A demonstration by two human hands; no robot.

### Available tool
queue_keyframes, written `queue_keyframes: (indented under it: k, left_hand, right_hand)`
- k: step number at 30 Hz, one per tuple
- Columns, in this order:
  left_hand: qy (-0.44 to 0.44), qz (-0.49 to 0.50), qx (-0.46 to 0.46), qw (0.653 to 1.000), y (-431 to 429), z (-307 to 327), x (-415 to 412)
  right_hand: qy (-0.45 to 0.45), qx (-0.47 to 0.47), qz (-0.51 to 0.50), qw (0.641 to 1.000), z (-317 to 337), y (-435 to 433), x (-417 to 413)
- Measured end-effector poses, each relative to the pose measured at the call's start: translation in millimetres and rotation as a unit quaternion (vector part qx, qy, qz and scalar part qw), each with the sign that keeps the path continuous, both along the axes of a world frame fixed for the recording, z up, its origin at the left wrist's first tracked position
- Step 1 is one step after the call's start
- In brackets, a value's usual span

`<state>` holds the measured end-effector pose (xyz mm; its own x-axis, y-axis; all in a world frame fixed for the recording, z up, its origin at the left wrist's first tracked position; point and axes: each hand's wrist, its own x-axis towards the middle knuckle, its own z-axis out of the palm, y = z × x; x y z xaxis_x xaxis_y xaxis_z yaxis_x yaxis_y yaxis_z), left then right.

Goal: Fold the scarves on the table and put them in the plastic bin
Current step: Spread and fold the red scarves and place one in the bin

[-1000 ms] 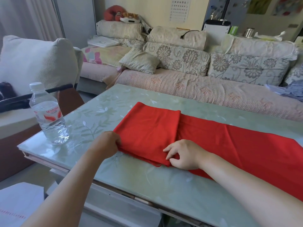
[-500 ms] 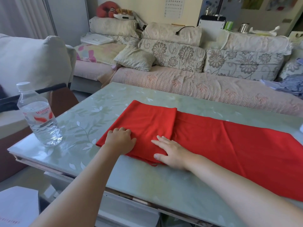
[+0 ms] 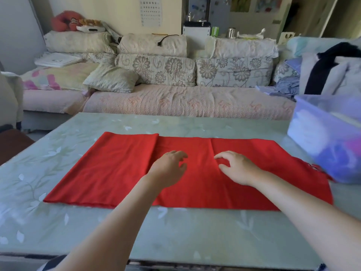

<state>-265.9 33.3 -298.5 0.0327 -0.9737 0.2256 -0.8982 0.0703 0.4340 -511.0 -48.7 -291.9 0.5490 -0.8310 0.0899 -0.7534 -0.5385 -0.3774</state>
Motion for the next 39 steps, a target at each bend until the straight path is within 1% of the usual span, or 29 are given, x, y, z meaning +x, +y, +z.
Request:
queue_keyframes:
  k: [4, 6, 8, 10, 13, 16, 18, 20, 22, 26, 27, 28, 29, 31, 33, 37, 39]
  left_hand:
    - [0.016, -0.049, 0.007, 0.999, -27, -2, -59]
    - [0.016, -0.076, 0.020, 0.997, -43, -4, -93]
    - [0.018, -0.103, 0.024, 0.994, -60, -5, -129]
    - [0.024, -0.132, 0.023, 0.991, -78, -6, -167]
    - [0.019, -0.179, 0.025, 0.983, -104, -5, -223]
    - [-0.002, -0.208, 0.031, 0.978, -125, -4, -273]
    - [-0.018, -0.221, 0.039, 0.974, -136, -6, -299]
    - [-0.037, -0.245, 0.033, 0.968, -147, -9, -318]
    - [-0.078, -0.272, 0.022, 0.959, -158, -11, -332]
    - [-0.245, -0.272, 0.015, 0.930, -175, -10, -346]
    - [-0.269, -0.268, 0.000, 0.925, -180, -10, -347]
    - [-0.274, -0.262, -0.018, 0.925, -184, -11, -346]
    - [-0.256, -0.254, -0.035, 0.932, -186, -11, -344]
    - [-0.177, -0.242, -0.059, 0.952, -188, -8, -334]
    - [-0.111, -0.234, -0.082, 0.962, -188, -3, -316]
    - [-0.045, -0.220, -0.118, 0.967, -178, 13, -264]
    - [-0.039, -0.196, -0.135, 0.970, -168, 23, -233]
  right_hand:
    - [0.004, -0.004, -0.070, 0.998, 2, -21, -68]
    - [0.004, -0.024, -0.104, 0.994, 1, -30, -102]
    - [-0.007, -0.054, -0.149, 0.987, 1, -36, -137]
    - [-0.017, -0.063, -0.208, 0.976, 0, -39, -173]
    - [0.036, -0.033, -0.276, 0.960, -6, -40, -219]
    - [0.101, 0.019, -0.308, 0.946, -18, -38, -246]
    - [0.105, 0.039, -0.315, 0.943, -28, -39, -253]
    - [0.076, 0.053, -0.315, 0.944, -33, -44, -257]
    - [0.058, 0.059, -0.311, 0.947, -32, -47, -259]
    - [0.006, 0.065, -0.317, 0.946, -21, -50, -259]
    - [-0.018, 0.071, -0.320, 0.945, -19, -51, -257]
    - [-0.041, 0.075, -0.320, 0.944, -17, -52, -255]
    - [-0.066, 0.077, -0.321, 0.942, -15, -53, -253]
    - [-0.107, 0.081, -0.326, 0.936, -9, -55, -246]
    - [-0.127, 0.098, -0.328, 0.931, -4, -55, -237]
    - [-0.136, 0.126, -0.288, 0.940, 12, -51, -208]
    - [-0.165, 0.131, -0.240, 0.948, 25, -45, -182]
